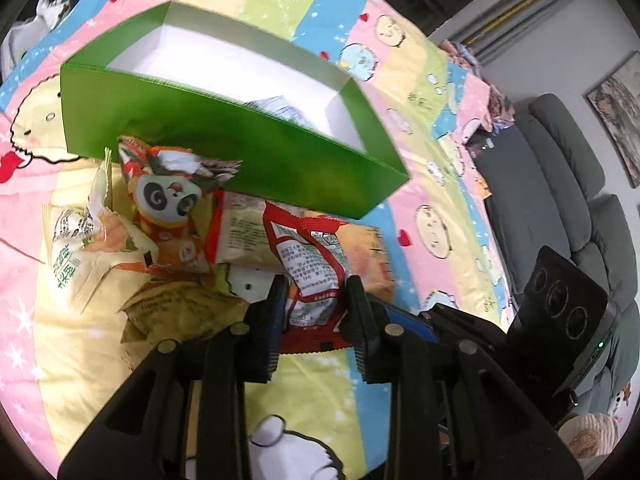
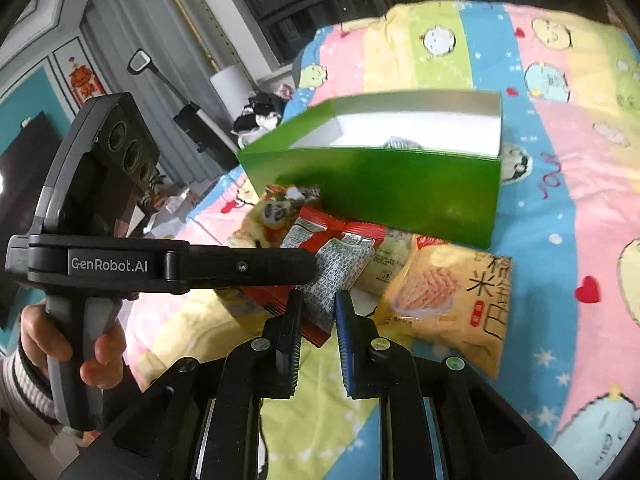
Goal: Organize snacks
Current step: 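Grasp the red-and-white snack packet with the right gripper, then lift the red packet into the green box and release it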
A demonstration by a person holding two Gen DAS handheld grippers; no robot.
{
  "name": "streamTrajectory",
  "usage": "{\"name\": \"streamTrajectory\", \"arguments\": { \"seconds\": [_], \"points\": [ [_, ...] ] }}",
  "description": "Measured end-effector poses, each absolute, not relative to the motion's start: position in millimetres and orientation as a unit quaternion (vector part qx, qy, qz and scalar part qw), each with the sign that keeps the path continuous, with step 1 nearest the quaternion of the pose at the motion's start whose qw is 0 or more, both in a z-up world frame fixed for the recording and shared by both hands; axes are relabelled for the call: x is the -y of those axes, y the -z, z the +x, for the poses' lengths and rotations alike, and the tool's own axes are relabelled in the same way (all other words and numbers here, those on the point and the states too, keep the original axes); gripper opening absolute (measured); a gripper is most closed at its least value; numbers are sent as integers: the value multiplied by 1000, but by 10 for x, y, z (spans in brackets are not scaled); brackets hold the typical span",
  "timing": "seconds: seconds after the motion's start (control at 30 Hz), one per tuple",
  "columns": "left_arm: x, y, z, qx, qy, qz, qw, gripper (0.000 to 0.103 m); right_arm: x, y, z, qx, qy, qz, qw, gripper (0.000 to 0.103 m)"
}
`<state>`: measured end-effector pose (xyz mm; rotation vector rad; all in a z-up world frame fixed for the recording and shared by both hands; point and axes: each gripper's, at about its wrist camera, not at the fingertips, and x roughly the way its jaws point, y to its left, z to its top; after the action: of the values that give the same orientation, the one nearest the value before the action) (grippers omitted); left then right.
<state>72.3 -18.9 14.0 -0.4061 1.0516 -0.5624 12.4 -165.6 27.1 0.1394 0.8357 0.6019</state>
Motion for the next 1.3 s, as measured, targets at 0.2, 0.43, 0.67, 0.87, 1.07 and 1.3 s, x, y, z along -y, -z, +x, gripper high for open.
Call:
{"name": "streamTrajectory", "arguments": {
  "seconds": [0.2, 0.43, 0.67, 0.87, 1.07, 1.3],
  "points": [
    [216, -380, 740, -464, 276, -187, 820, 29, 1686, -523, 86, -367, -281, 63, 885, 18],
    [209, -680, 1002, -429, 282, -180, 839, 29, 1692, -806, 302, -327, -280, 54, 901, 18],
    [168, -783, 1429, -415, 285, -190, 843, 28, 1658, -923, 714, -311, -270, 55, 910, 18],
    [-33, -668, 1799, -429, 259, -204, 841, 28, 1509, -815, 1129, -325, -277, 53, 903, 18],
    [-202, -455, 2054, -455, 219, -221, 835, 27, 1306, -634, 1497, -357, -274, 44, 892, 18],
    [-348, -424, 2108, -455, 184, -230, 840, 77, 1276, -639, 1544, -364, -237, 31, 900, 34]
  ]
}}
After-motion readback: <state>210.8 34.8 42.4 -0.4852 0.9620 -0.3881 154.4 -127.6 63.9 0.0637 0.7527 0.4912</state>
